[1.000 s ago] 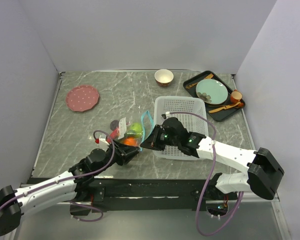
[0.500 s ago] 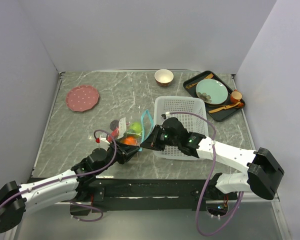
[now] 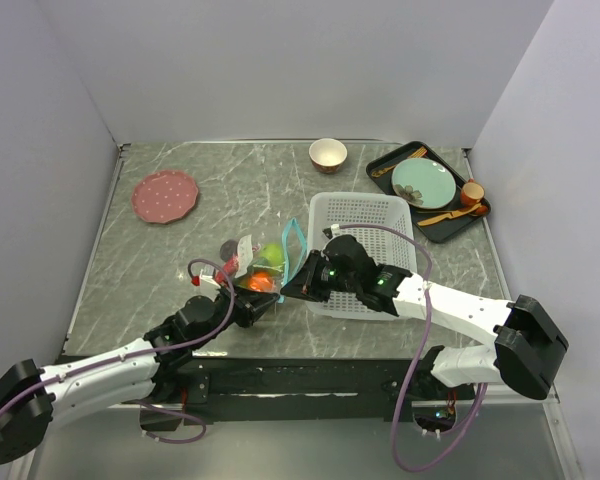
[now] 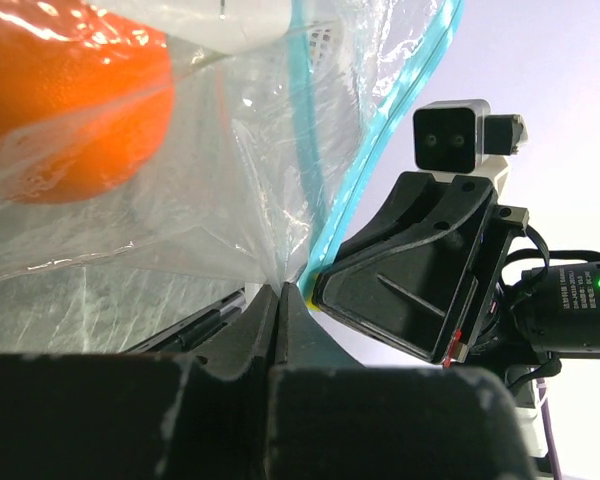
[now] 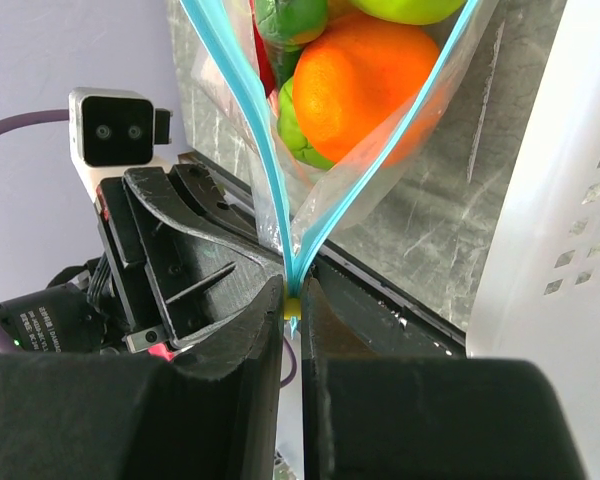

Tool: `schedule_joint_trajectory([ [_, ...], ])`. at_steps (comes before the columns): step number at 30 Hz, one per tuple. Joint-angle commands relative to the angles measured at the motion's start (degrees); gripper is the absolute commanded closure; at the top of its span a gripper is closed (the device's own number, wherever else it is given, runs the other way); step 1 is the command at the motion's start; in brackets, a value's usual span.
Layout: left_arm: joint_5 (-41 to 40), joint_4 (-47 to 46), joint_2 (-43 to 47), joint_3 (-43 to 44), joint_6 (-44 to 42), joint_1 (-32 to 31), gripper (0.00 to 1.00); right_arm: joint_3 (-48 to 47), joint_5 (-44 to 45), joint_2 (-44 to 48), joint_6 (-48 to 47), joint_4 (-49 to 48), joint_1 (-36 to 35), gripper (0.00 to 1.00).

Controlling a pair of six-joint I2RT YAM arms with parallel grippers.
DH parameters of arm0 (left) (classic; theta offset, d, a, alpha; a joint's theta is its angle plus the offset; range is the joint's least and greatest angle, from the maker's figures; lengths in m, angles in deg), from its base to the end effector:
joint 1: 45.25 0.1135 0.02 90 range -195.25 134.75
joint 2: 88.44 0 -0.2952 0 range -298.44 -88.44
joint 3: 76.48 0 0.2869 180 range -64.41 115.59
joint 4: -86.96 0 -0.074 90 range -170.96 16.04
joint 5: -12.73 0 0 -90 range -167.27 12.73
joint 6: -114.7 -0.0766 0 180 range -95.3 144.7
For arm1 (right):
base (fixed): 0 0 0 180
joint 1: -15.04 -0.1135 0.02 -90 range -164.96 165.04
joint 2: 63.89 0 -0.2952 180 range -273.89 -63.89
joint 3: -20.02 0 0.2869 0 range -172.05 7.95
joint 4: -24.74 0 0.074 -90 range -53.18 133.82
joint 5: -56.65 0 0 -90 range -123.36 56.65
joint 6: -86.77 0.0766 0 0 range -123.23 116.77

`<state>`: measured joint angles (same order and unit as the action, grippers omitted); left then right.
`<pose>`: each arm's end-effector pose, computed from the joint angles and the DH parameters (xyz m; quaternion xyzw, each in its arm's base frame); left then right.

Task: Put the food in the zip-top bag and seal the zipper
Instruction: Zip the zipper food storage bag at the center of the board.

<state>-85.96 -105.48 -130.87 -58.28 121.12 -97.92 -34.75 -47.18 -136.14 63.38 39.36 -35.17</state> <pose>0.1367 -0.1602 0.1643 -0.3326 0.7002 -0.5905 0.2243 0.1967 0.2648 0.2296 0.0662 0.8681 0.4645 0.1620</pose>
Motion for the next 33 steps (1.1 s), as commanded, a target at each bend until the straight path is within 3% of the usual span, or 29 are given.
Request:
schedule_joint_trajectory([
  [1,-1.51,-0.36,1.39,2.22,-2.73,-0.16,0.99,-0.02,-0.07,0.79,-0.16,-1.49,0.21,0.92],
  [33,1.66,4.38,7.98,-2.0,-2.73,-0.16,0.99,-3.44,1.26,0.18,-2.1,-0.52,6.01,0.88],
])
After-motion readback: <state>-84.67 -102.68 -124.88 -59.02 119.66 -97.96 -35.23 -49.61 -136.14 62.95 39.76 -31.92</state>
